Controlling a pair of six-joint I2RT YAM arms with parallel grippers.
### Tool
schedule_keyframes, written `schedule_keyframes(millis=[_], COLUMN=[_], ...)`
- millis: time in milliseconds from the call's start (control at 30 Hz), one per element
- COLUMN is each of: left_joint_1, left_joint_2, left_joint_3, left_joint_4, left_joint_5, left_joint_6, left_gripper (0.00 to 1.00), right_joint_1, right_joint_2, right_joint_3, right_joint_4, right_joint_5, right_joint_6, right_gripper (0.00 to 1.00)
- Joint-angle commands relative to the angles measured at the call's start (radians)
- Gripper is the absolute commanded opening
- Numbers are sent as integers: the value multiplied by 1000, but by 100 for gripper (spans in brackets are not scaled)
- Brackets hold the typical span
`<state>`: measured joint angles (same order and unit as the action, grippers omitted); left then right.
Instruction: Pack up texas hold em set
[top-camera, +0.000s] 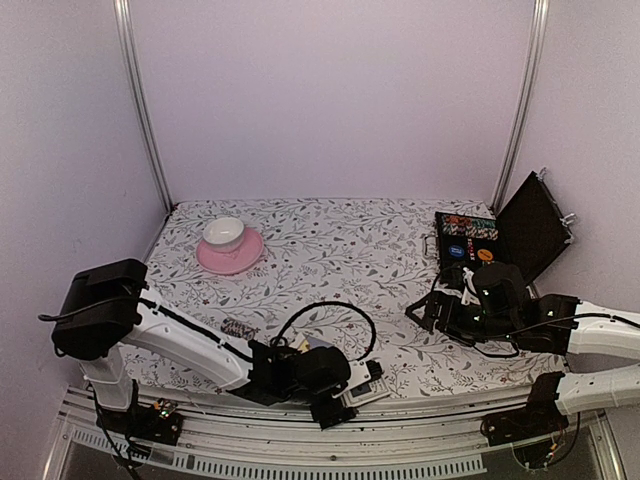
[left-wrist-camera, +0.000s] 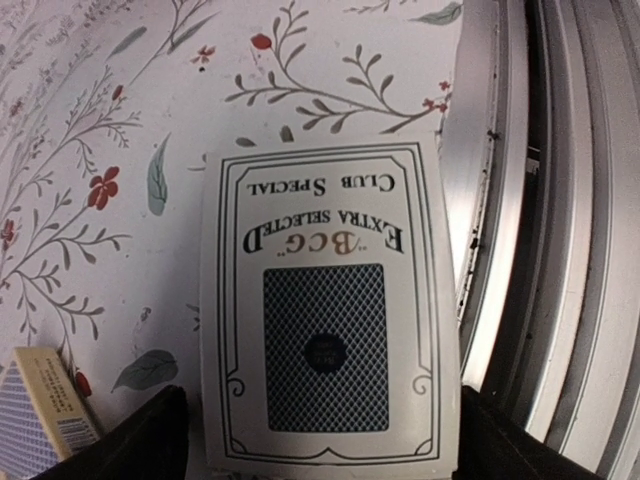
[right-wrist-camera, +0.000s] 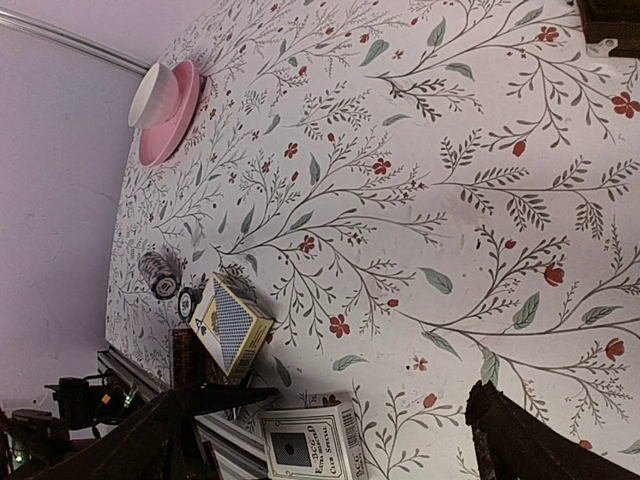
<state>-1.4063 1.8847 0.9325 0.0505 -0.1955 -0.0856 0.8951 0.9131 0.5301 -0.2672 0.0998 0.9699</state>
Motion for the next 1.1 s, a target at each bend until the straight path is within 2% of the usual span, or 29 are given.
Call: schedule_keyframes(millis=[0, 233, 667, 867, 1067], left_joint_1=[4, 6, 7, 20, 36], left_joint_2=[20, 34, 11, -91, -233], left_joint_3=[23, 26, 16, -17, -31], left_joint_4=[37, 37, 45, 75, 50], left_joint_5=[18, 9, 15, 0, 2], left_joint_6=[4, 1, -13, -37, -50], left_gripper=[90, 87, 64, 61, 60], right_joint_1=[-7, -9, -13, -30, -51], right_joint_2=[-13, -14, -13, -21, -61], right_joint_3=[-7, -8, -2, -3, -8], right_joint_4=[17, 17, 17, 17, 22], right_joint_5=[15, 15, 6, -32, -133], right_joint_6=[6, 6, -1, -18, -39], right_gripper=[99, 99, 99, 99, 99])
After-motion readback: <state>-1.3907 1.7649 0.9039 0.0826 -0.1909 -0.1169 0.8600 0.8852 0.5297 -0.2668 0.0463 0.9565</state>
